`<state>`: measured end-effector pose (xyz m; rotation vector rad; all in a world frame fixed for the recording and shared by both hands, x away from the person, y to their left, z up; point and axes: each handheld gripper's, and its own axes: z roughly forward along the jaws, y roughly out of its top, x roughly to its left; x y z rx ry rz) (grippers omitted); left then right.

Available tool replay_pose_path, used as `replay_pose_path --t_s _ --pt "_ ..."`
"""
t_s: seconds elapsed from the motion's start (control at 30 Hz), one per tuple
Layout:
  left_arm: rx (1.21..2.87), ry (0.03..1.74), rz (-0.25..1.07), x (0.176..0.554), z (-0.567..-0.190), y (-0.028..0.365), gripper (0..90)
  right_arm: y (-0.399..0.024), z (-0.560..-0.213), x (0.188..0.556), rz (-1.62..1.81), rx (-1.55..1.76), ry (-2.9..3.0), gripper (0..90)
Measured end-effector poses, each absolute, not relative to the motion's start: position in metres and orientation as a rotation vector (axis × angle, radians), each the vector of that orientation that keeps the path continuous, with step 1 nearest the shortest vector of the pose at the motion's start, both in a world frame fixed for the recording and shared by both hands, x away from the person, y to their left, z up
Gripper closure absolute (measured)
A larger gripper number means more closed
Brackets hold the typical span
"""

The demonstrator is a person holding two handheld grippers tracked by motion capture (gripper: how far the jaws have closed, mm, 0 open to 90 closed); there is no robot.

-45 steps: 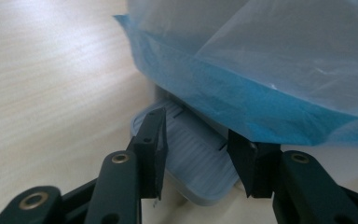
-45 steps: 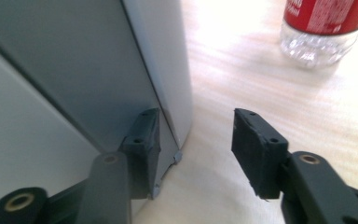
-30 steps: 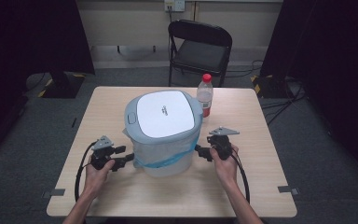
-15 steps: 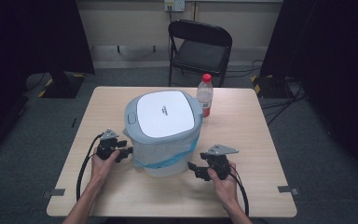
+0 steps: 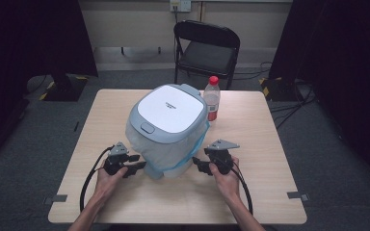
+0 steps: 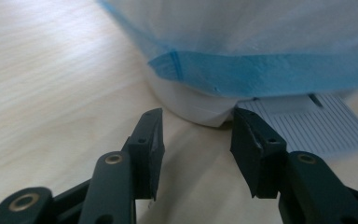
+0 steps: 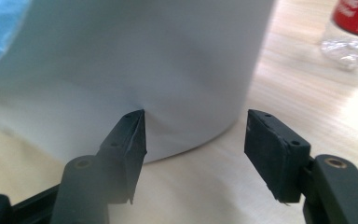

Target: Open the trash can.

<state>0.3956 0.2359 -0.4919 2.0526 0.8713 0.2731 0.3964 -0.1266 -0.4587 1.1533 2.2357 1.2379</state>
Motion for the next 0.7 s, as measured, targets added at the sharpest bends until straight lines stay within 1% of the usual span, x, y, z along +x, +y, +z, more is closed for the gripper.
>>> replay_pose_path --t_s 0.03,0.07,0.1,0.13,0.17,0.27,0.3,0.33,0.37,0.43,0.53,0.57,0.6,0.63,0.67,0.7 --pt "2.058 0.884 0.283 0.395 -0.491 0.238 47.8 -0.128 -0.46 0.399 1.245 1.166 2.226 37.4" --pt "2.058 0.884 0.283 0.395 -0.491 0.238 44.9 -0.128 -0.46 0.399 1.245 1.166 2.226 37.4" --pt "2.026 0.964 0.362 0.398 -0.49 0.246 45.8 -0.129 -0.46 0.404 1.257 1.192 2.22 35.7" --pt "2.026 0.964 0.362 0.398 -0.49 0.246 45.8 -0.129 -0.46 0.404 1.257 1.192 2.22 35.7" --pt "1.99 1.016 0.366 0.403 -0.49 0.253 45.8 -0.13 -0.46 0.405 1.256 1.194 2.214 35.7" --pt "1.949 1.094 0.397 0.417 -0.487 0.265 45.4 -0.131 -0.457 0.408 1.233 1.22 2.178 34.7" --pt "1.913 1.134 0.388 0.432 -0.479 0.267 44.7 -0.131 -0.455 0.411 1.214 1.224 2.148 33.6" --pt "1.913 1.134 0.388 0.432 -0.479 0.267 44.7 -0.131 -0.454 0.412 1.202 1.239 2.139 33.7" --pt "1.876 1.146 0.388 0.445 -0.47 0.267 44.6 -0.131 -0.453 0.413 1.2 1.247 2.121 33.6" --pt "1.853 1.145 0.405 0.454 -0.464 0.266 44.1 -0.132 -0.451 0.413 1.218 1.256 2.099 33.2" --pt "1.826 1.132 0.397 0.46 -0.459 0.266 42.9 -0.133 -0.449 0.413 1.232 1.257 2.099 33.1" --pt "1.807 1.103 0.391 0.461 -0.456 0.262 41.9 -0.133 -0.449 0.413 1.235 1.258 2.104 33.5" --pt "1.807 1.103 0.391 0.461 -0.456 0.262 42.1 -0.133 -0.449 0.414 1.238 1.259 2.107 34.5" --pt "1.866 1.077 0.366 0.46 -0.457 0.255 41.8 -0.133 -0.449 0.415 1.244 1.261 2.111 35.1" --pt "1.866 1.077 0.366 0.46 -0.457 0.255 41.8 -0.133 -0.449 0.415 1.244 1.261 2.111 35.1" --pt "1.911 1.039 0.358 0.456 -0.46 0.248 41.8 -0.132 -0.449 0.418 1.251 1.263 2.12 38.3"
